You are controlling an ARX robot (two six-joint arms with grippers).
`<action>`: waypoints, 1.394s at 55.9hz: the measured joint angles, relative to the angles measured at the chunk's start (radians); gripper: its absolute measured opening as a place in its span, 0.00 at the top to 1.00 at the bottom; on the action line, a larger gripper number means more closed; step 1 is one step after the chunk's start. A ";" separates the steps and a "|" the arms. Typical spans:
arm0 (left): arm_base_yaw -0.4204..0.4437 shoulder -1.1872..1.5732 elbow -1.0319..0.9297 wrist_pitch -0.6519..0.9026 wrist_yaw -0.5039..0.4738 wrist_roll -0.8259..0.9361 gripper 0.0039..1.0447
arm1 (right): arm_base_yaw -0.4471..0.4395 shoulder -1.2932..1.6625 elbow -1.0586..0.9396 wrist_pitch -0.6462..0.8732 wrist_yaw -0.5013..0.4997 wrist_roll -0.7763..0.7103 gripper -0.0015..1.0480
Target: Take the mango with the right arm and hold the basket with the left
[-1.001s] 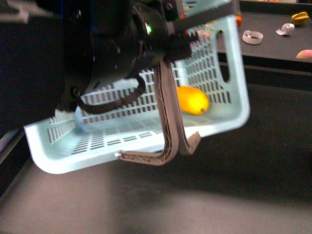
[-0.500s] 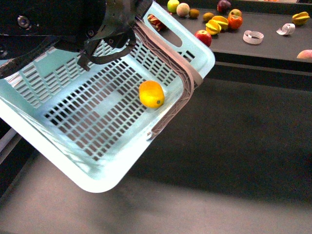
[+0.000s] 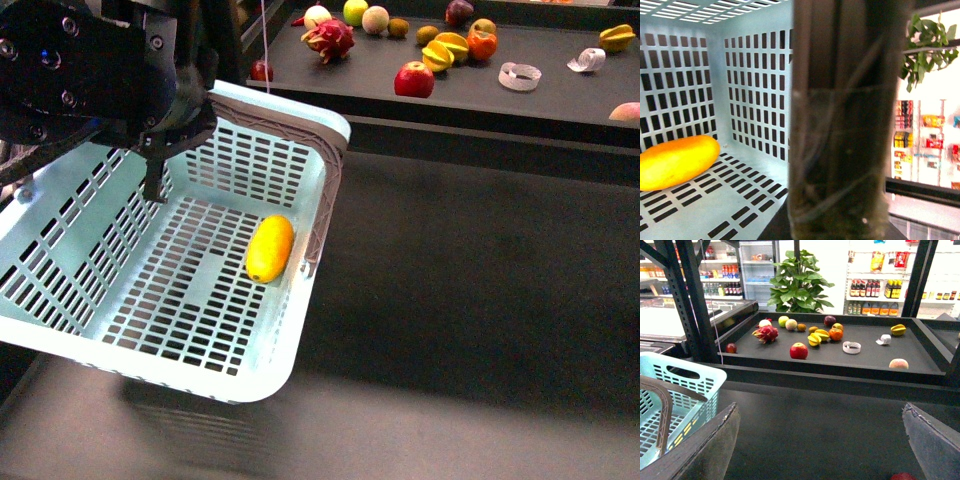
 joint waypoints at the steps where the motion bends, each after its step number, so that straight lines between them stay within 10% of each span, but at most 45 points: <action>1: 0.004 0.006 0.000 0.000 -0.002 -0.006 0.95 | 0.000 0.000 0.000 0.000 0.000 0.000 0.08; 13: 0.025 0.032 0.000 0.008 0.000 -0.089 0.95 | 0.000 0.000 0.000 0.000 0.000 0.000 0.08; 43: 0.014 -0.104 -0.072 -0.140 0.034 -0.053 0.06 | 0.000 0.000 0.000 0.000 0.000 0.000 0.08; 78: 0.222 -0.830 -0.656 -0.118 -0.200 0.419 0.08 | 0.000 0.000 0.000 0.000 0.000 0.000 0.08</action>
